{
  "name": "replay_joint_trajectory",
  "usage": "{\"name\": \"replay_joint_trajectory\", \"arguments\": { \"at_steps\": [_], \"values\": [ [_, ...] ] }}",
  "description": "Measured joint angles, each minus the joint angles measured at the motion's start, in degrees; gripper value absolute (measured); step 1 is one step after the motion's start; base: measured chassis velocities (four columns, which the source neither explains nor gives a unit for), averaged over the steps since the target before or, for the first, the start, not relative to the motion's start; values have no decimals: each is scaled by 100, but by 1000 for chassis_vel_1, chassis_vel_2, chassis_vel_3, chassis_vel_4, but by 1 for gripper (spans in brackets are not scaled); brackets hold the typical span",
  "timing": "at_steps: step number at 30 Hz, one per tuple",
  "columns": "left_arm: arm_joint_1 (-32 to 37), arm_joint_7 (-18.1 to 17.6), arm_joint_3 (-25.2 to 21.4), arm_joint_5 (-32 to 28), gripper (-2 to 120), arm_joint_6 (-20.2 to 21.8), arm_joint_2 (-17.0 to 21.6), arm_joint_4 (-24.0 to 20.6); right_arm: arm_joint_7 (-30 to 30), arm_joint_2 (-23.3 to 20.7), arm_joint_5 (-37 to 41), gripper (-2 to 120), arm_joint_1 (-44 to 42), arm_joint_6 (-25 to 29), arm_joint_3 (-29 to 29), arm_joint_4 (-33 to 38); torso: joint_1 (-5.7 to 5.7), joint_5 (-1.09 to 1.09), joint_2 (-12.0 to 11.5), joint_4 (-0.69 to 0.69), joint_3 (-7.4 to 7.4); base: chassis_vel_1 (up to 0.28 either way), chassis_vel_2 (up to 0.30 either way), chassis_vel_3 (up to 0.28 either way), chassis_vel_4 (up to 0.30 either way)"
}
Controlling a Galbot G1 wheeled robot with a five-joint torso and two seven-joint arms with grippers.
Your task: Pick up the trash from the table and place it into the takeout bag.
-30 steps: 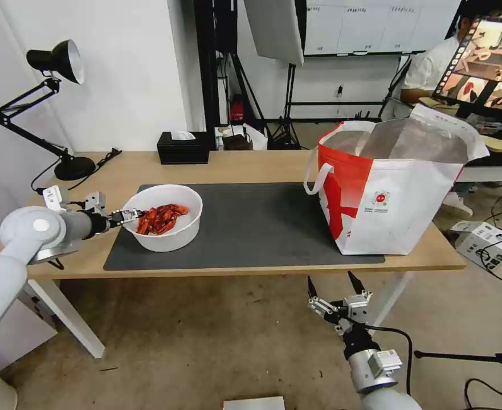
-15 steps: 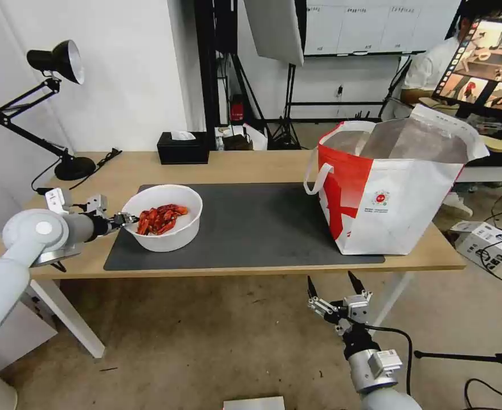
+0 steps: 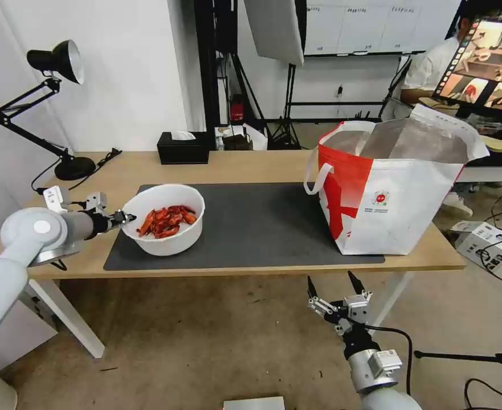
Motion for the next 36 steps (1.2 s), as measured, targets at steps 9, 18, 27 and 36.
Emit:
{"name": "replay_joint_trajectory", "arguments": {
  "at_steps": [9,18,27,36],
  "values": [
    [-690,307,881,1051,0,-566,-25,-518,0,0,0,100,0,0,0,0,0,1,0,-2,0,0,0,0,0],
    [-1159,661,1546,1935,0,-1020,-172,-799,0,0,0,100,0,0,0,0,0,0,0,-1,1,0,0,0,0],
    [-1626,630,1893,1871,0,-1036,-313,-709,0,0,0,100,0,0,0,1,1,-1,0,0,1,0,0,0,0],
    [-2806,391,2761,1423,0,-1017,-708,-412,0,0,0,100,0,-1,0,0,1,1,0,1,0,0,0,0,0]
  ]
}}
